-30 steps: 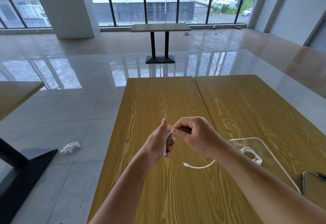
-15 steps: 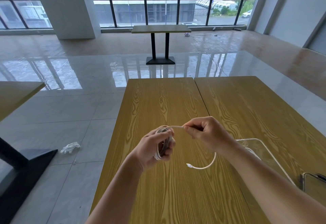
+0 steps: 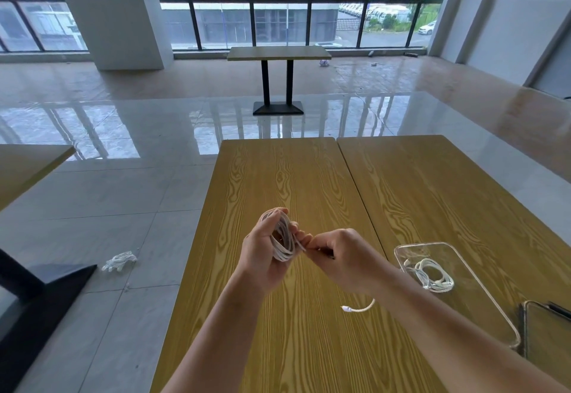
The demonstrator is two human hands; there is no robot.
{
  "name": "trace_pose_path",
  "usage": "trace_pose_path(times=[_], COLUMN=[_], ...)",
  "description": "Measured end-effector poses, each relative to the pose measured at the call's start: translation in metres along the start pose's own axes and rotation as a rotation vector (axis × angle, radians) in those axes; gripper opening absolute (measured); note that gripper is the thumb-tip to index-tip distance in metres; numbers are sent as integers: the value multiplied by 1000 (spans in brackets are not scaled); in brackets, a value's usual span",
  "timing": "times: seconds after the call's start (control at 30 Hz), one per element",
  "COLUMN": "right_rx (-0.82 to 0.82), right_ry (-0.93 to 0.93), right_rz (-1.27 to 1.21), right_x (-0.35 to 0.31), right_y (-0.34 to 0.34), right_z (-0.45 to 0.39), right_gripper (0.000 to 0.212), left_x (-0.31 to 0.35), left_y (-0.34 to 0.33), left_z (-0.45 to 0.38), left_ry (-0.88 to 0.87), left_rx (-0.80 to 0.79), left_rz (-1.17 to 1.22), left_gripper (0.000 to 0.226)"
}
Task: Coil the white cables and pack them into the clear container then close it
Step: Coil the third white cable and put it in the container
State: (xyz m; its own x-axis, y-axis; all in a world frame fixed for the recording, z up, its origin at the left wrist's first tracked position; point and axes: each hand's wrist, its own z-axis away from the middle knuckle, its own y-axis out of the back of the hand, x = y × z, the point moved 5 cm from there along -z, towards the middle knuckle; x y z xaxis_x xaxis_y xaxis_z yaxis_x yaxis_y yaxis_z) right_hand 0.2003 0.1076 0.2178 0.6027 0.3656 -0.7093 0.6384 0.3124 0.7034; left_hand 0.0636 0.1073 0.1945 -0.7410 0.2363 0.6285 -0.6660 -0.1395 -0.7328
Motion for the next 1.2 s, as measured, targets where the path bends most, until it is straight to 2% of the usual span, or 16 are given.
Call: trace_pose_path(times=[0.13, 0.23, 0.37, 0.47, 0.63, 0.77, 0.93, 1.07, 1.2], right_rx=[-116, -188, -242, -222, -44, 65, 122, 120, 6], right_ry=[-14, -10, -4, 47, 110, 112, 98, 114, 101], right_rz=[81, 103, 81, 101, 84, 63, -6, -16, -78], right_x=[-7, -14, -26, -35, -44, -45, -44, -43, -41], right_y=[-6, -3, 4, 9, 21, 25, 29, 29, 28], right_z=[3, 8, 12, 10, 4, 1, -1, -3, -3], right_gripper=[21, 17, 17, 18, 15, 11, 16, 17, 9], left_x=[4, 13, 18, 16, 5, -3, -8, -8, -10], left_y=[14, 28, 37, 30, 14, 3, -3, -3, 1], left_z=[-5, -8, -9, -7, -1, 8, 17, 23, 31], left_ry=[-19, -63, -89, -78, 5, 59, 141, 188, 286], left_rx=[152, 251, 268, 209, 54, -86, -226, -376, -485], left_rz=[-8, -112, -289, -432, -620, -634, -666, -713, -647], left_gripper=[12, 12, 11, 15, 38, 49, 59, 50, 40])
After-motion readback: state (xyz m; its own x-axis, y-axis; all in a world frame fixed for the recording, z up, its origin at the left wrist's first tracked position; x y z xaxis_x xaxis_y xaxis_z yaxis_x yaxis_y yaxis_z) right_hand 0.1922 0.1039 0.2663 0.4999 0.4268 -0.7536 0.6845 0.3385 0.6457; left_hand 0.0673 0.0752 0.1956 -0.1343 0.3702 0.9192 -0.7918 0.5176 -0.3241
